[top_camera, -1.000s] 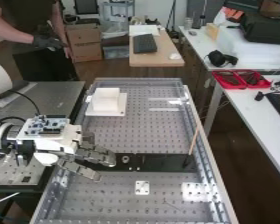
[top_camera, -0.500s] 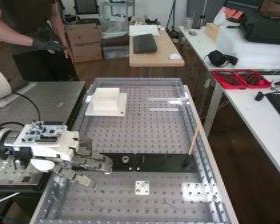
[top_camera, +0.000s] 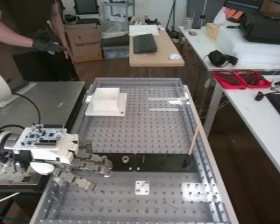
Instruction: Grab the smaller nut and place it in the white container
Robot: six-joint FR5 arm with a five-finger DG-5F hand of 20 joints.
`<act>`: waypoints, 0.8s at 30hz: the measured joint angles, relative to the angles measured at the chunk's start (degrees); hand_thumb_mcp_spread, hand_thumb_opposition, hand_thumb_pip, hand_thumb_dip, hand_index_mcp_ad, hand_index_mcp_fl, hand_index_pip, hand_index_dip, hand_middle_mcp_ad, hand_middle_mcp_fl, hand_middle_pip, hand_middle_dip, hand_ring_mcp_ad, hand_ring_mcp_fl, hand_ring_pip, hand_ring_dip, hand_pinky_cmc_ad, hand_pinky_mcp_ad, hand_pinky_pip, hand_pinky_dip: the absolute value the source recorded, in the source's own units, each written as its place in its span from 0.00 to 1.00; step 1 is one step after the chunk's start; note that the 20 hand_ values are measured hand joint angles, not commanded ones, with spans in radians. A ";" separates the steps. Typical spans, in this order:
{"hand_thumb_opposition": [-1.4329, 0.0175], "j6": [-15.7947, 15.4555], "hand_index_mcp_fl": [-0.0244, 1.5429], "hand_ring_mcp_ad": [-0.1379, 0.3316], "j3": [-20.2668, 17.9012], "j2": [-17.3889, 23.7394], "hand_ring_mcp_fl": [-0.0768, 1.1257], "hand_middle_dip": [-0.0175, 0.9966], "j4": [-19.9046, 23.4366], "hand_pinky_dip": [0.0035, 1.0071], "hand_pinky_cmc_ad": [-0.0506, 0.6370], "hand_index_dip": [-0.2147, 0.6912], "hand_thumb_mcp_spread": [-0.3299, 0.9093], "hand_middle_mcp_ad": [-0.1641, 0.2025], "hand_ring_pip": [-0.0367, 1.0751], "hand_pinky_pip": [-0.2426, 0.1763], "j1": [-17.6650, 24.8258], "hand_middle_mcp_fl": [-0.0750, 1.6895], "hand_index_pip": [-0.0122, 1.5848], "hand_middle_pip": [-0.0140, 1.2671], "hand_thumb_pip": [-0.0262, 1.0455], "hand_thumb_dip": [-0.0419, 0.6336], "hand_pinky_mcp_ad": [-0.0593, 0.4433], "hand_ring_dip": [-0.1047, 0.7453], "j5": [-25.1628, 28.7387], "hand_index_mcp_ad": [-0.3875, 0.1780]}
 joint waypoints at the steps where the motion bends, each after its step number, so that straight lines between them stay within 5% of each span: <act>1: 0.42 0.06 0.03 0.59 -0.03 -0.04 0.06 0.25 0.13 0.17 0.58 0.36 0.57 0.65 0.12 0.53 -0.03 0.13 0.94 0.11 0.77 0.37 0.70 0.23 -0.04 0.31; 24: 0.42 0.29 0.05 0.59 -0.17 -0.56 0.06 0.25 0.87 0.17 0.58 0.36 0.57 0.65 0.12 0.53 -0.08 0.14 0.97 0.11 0.76 0.37 0.70 0.23 -0.50 0.31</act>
